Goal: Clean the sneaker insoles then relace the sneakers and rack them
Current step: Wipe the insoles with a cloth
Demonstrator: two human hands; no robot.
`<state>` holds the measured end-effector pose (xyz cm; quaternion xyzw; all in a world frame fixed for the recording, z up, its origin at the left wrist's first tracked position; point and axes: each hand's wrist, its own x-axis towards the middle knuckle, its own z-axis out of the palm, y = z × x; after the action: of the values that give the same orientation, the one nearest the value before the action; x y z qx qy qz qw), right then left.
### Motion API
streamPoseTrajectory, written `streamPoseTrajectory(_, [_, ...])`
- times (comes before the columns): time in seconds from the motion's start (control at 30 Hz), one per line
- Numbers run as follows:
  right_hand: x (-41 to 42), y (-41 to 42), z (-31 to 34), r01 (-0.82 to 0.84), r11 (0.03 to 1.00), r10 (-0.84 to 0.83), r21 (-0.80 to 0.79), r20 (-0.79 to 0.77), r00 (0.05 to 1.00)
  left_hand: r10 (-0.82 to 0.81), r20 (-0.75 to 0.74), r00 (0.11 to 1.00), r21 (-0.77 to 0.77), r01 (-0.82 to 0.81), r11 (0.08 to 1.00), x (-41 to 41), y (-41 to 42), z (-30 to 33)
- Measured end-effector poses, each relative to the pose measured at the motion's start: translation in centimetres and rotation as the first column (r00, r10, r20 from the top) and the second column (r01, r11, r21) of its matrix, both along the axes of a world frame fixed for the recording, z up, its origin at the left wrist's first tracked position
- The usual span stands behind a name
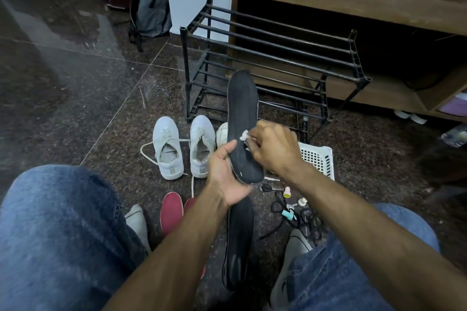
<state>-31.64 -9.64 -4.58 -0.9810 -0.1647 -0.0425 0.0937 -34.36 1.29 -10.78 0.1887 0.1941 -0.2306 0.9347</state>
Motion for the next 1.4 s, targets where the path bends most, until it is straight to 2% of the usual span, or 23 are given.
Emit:
streamPoseTrajectory(0.1, [0.7,0.2,0.1,0.053,0.997,-0.053,0.059,-0.005,0.999,0.013,0.017,1.0,-0.008,-0.013,1.0,-0.1,0.1,0.1])
streamPoseTrajectory(0.17, [1.2,-0.4,0.0,0.148,0.965,-0.144,0.218,-0.034,0.989,0.009,0.065,0.998,0.005,-0.01,1.0,0.3,0.8,0.5])
streamPoseTrajectory(0.2, [1.8,-1.0,0.2,0.228,0.913,-0.214,0.337,-0.08,0.974,0.001,0.09,0.996,0.026,-0.003,1.0,0.4,1.1,0.7])
streamPoseTrajectory(0.27, [2.6,-2.2,0.7,0.348,0.742,-0.298,0.573,-0.184,0.937,-0.038,0.136,0.99,0.056,0.031,0.998,0.4,1.5,0.8])
streamPoseTrajectory(0.3, [2.7,-2.6,1.0,0.347,0.692,-0.3,0.633,-0.185,0.936,-0.061,0.158,0.986,0.064,0.052,0.997,0.4,1.6,0.7])
streamPoseTrajectory(0.37, [2.0,-2.4,1.5,0.252,0.714,-0.217,0.653,-0.136,0.967,-0.072,0.21,0.975,0.093,0.054,0.994,0.3,1.6,0.9])
streamPoseTrajectory(0.47, [0.7,-1.3,1.0,0.045,0.808,-0.014,0.587,-0.057,0.998,-0.01,0.248,0.969,0.131,-0.023,0.991,0.6,1.7,1.0])
streamPoseTrajectory(0.6, [-0.5,-0.2,-0.3,-0.109,0.946,0.117,0.307,-0.009,0.993,0.018,0.234,0.972,0.105,-0.044,0.993,0.8,1.7,1.4])
streamPoseTrajectory(0.73, [-3.1,1.0,-1.3,-0.187,0.944,0.206,0.27,-0.044,0.977,0.043,0.192,0.98,0.111,-0.065,0.992,1.5,2.4,0.8])
streamPoseTrajectory(0.8, [-4.1,1.1,-1.3,-0.252,0.953,0.263,0.168,-0.046,0.964,0.032,0.168,0.985,0.107,-0.05,0.993,1.5,2.3,0.5])
streamPoseTrajectory(0.9, [-2.2,1.0,0.0,-0.174,0.983,0.176,-0.051,0.024,0.984,-0.003,0.131,0.991,0.127,-0.014,0.992,0.9,1.1,0.4])
streamPoseTrajectory(0.97, [0.0,1.0,1.1,-0.05,0.993,0.056,-0.103,0.057,0.997,-0.009,0.111,0.994,0.132,-0.006,0.991,0.4,-0.1,0.0])
streamPoseTrajectory(1.07, [0.8,1.4,1.1,-0.013,0.997,0.016,-0.07,0.04,0.999,0.006,0.089,0.996,0.097,-0.014,0.995,0.2,-0.1,-0.5])
streamPoseTrajectory(1.17, [-2.4,1.9,-0.3,-0.144,0.989,0.143,-0.038,-0.042,0.989,-0.003,0.059,0.998,0.083,-0.002,0.997,0.2,1.1,-1.2])
streamPoseTrajectory(1.23, [-3.3,1.6,-1.0,-0.181,0.981,0.175,-0.071,-0.084,0.981,-0.009,0.022,1.0,0.103,0.007,0.995,0.1,1.1,-1.5])
streamPoseTrajectory(1.33, [-0.8,0.8,-1.0,-0.051,0.991,0.05,-0.122,-0.017,0.999,0.003,0.027,1.0,0.13,-0.006,0.991,0.0,0.2,-1.5])
streamPoseTrajectory(1.4, [0.8,0.4,-0.7,0.033,0.995,-0.031,-0.092,0.02,0.999,-0.004,0.033,0.999,0.16,-0.002,0.987,0.0,-0.3,-1.1])
